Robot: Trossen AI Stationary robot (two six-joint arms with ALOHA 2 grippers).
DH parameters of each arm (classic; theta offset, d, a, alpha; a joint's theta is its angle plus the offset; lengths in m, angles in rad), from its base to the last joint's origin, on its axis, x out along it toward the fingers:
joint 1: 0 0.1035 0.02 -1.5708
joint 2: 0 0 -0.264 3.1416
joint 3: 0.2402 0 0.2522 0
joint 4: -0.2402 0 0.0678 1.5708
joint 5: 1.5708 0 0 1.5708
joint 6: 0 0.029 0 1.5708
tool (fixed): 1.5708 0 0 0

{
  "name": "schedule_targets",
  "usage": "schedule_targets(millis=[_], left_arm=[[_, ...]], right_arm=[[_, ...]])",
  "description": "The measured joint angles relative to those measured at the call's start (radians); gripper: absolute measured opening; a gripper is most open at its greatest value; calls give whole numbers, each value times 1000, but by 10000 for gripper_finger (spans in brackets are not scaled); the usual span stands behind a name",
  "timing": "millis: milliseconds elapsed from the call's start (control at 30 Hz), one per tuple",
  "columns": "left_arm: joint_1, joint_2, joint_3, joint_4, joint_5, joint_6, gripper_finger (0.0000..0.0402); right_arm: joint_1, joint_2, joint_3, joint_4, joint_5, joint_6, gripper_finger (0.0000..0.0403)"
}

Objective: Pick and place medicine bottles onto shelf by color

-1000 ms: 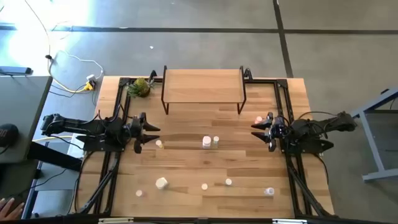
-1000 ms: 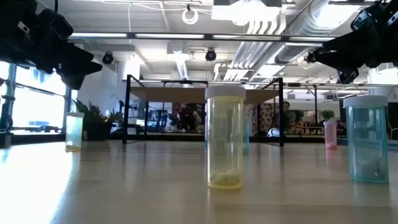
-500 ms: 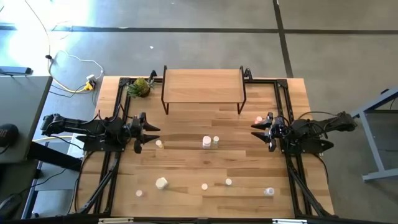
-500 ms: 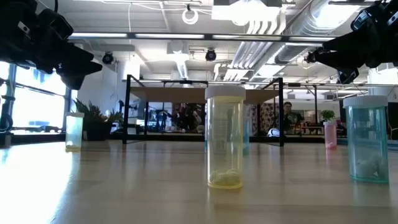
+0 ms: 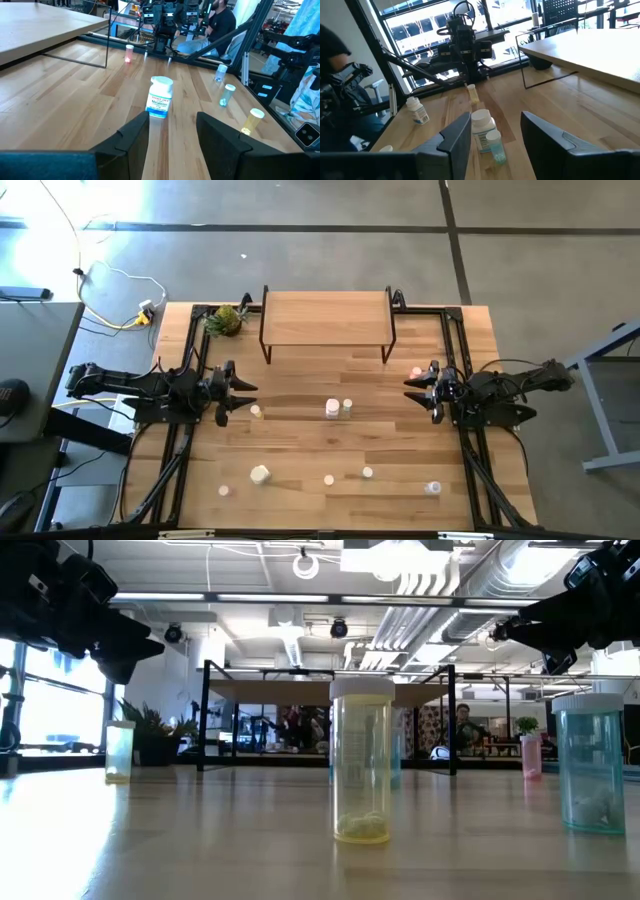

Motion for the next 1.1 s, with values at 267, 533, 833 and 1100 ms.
schedule_targets(millis=[267, 533, 833, 1100], left_arm=[[0, 0, 0, 0, 0, 0, 154], [0, 0, 0, 0, 0, 0, 154], [0, 0, 0, 1, -4, -54, 154], [0, 10, 0, 5, -26, -120, 154]], right_arm=[[0, 0, 0, 0, 0, 0, 163], [0, 0, 0, 0, 0, 0, 163], [0, 0, 0, 0, 0, 1, 163], [0, 0, 0, 0, 0, 1, 163]])
